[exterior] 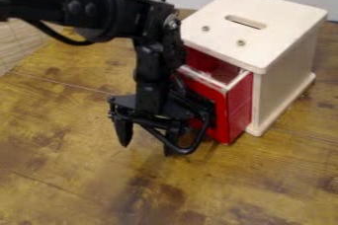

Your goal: Close the drawer

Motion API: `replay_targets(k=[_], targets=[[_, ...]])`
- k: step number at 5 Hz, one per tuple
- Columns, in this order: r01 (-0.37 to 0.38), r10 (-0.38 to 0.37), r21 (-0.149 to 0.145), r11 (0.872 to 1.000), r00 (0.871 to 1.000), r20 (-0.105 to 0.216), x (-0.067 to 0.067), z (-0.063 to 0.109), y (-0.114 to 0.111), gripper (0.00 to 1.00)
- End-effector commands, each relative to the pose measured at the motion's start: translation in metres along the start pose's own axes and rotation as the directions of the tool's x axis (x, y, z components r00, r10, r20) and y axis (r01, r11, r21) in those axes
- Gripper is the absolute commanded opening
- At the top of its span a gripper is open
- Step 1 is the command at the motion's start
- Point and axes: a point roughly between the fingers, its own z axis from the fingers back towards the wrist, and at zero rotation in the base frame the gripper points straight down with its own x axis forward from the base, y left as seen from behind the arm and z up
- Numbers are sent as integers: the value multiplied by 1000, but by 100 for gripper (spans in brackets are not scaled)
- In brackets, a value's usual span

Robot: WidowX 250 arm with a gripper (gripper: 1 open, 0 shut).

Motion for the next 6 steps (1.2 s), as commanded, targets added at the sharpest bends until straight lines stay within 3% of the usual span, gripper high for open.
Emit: replay_targets(k=[1, 4, 6], targets=[[-40, 41, -28, 999, 998, 57, 14, 25, 3, 100], [-72, 75, -63, 995, 996, 56, 7, 23, -7, 100], [-93, 97, -78, 993, 994, 57, 4, 32, -13, 100]])
